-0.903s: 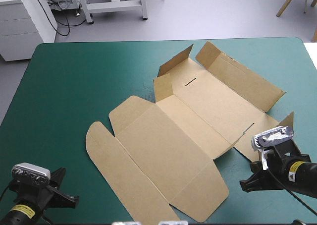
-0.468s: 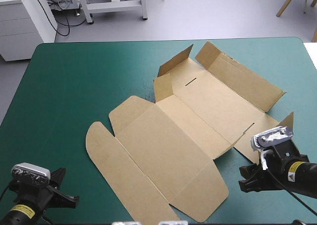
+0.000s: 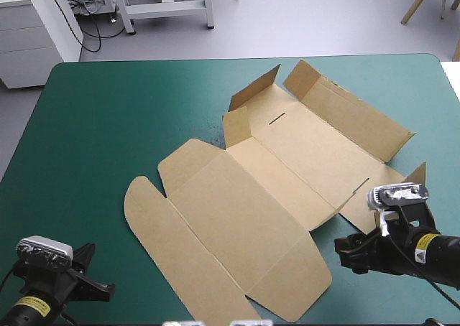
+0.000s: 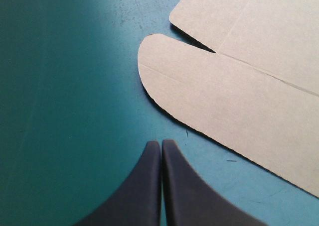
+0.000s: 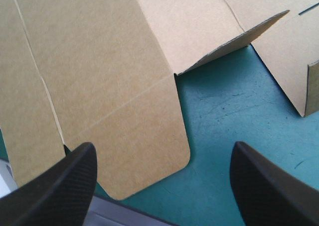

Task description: Fold the box

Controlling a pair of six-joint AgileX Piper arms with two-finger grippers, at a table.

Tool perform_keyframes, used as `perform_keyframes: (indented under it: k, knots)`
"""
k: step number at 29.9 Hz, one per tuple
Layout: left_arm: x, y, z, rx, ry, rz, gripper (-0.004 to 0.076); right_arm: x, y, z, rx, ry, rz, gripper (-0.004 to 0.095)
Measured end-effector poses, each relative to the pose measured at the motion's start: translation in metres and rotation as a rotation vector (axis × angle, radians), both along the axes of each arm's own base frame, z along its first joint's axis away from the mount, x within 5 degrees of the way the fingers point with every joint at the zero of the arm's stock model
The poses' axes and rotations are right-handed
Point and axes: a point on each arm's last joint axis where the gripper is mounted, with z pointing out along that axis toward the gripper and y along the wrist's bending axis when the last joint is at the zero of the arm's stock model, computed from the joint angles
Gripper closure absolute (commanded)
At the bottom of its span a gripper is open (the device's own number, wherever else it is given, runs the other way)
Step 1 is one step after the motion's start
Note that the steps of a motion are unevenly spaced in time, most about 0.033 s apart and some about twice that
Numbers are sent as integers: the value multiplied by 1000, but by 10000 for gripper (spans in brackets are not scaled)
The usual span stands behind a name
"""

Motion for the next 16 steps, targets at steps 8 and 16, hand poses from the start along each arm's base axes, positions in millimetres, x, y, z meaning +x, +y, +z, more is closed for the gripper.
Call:
perform_keyframes:
  k: [8,16]
  knots:
    - [0,0,0,0,0,0,734,20,-11,1,50,-11,-363,220]
    - [0,0,0,0,0,0,734,60,13,-18,60,101,-419,226]
